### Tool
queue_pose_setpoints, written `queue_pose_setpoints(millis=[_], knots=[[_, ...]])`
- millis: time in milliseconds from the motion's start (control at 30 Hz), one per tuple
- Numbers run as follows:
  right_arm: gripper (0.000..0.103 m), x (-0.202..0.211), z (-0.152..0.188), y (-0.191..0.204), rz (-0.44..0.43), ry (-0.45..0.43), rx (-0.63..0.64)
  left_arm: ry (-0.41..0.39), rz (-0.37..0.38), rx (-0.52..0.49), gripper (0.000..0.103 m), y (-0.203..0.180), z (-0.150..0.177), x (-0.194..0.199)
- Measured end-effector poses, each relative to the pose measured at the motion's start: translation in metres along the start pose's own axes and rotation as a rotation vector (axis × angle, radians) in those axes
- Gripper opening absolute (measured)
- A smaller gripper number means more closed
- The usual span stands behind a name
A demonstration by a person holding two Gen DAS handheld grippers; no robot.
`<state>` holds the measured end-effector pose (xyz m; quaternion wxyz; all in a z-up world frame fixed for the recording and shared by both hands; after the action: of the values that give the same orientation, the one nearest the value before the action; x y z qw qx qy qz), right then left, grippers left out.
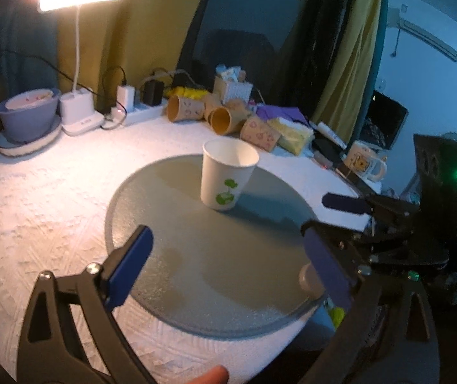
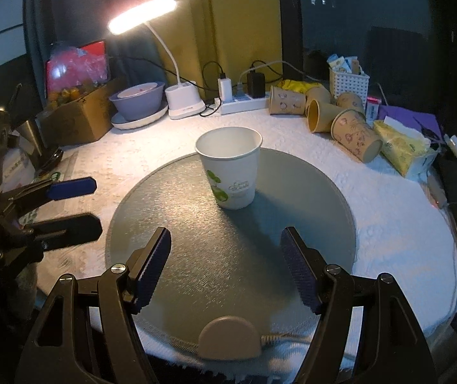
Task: Flip cup upright
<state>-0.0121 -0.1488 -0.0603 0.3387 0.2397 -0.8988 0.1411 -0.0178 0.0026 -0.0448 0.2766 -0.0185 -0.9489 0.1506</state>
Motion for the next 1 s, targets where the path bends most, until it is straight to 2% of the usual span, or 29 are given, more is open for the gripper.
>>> queue_pose_setpoints(millis=[367,1000], knots=[[0.074,0.041,0.001,0.013,0.035,-0.068,0.021,-0.139,-0.038,-0.032,0.096,-0.020,-0.006,0.043],[0.074,0.122,-0.009,0.041,0.079,-0.216,0.071,-0.317,-0.076,-0.118,0.096,-0.059,-0.019,0.115]])
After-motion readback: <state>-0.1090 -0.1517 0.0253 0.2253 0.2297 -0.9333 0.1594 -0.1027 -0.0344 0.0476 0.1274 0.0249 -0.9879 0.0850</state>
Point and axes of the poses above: each gripper's, at about its wrist camera, not at the fingertips, and x roughly against the way its jaws point, y to its left, z to its underside, the point moved 2 cm from there along -x, roughly the way its jaws point, and after that the axes turned 3 degrees about z, right-handed, at the moved point
